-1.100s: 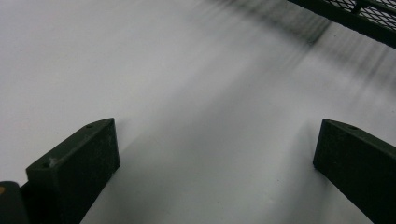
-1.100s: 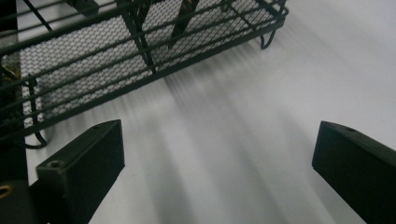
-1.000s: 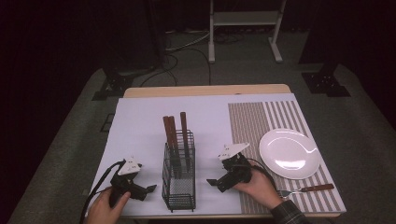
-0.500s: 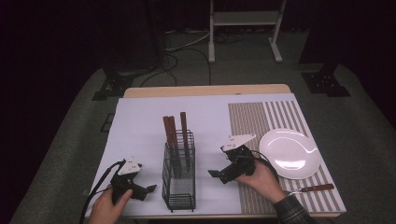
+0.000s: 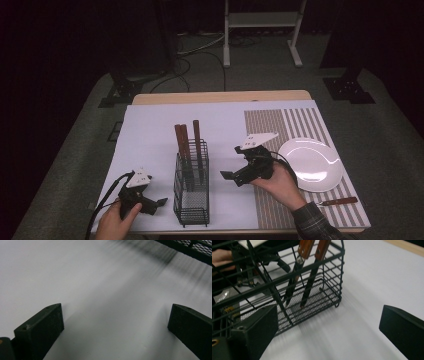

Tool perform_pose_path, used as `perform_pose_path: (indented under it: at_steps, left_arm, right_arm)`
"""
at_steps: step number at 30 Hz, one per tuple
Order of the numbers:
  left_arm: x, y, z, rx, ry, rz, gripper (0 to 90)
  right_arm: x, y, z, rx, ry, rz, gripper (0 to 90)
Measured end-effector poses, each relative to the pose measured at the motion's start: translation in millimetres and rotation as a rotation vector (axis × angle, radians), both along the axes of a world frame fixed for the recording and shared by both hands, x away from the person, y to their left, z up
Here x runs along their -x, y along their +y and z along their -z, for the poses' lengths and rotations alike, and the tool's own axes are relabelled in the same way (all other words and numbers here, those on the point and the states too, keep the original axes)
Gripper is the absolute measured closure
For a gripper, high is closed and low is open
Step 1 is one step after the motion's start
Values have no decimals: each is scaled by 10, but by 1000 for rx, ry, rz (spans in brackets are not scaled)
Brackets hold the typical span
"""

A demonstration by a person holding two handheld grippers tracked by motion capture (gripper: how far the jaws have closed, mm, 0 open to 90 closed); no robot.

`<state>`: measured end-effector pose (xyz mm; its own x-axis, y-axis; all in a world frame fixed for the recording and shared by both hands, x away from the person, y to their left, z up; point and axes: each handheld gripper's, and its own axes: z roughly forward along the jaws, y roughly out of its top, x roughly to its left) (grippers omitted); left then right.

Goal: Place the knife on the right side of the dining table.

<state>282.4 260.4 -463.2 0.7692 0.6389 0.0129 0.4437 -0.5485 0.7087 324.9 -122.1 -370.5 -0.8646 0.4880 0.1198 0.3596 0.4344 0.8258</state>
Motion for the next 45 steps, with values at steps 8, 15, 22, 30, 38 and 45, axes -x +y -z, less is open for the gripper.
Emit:
perform_pose_path:
  at_steps: [8,15,22,30,38,45]
  left_arm:
    - [0,-1,1,1,-2,-1,0]
    - [1,0,0,-1,-1,0,0]
    - [1,-1,1,1,-2,0,0]
    - [1,-1,3,2,-5,-1,0]
    - [1,0,1,0,-4,0,0]
    - [1,-1,2,1,-5,0,0]
  right_arm:
    - [-40,37,-134,-17,-17,-3,14]
    - [-71,85,-220,-23,-28,11,128]
    - [-132,149,-295,-32,-39,-9,131]
    - [-234,254,-405,-57,-56,-16,138]
    - [-322,408,-511,-68,-73,-25,144]
    - [-415,538,-556,-86,-77,-26,175]
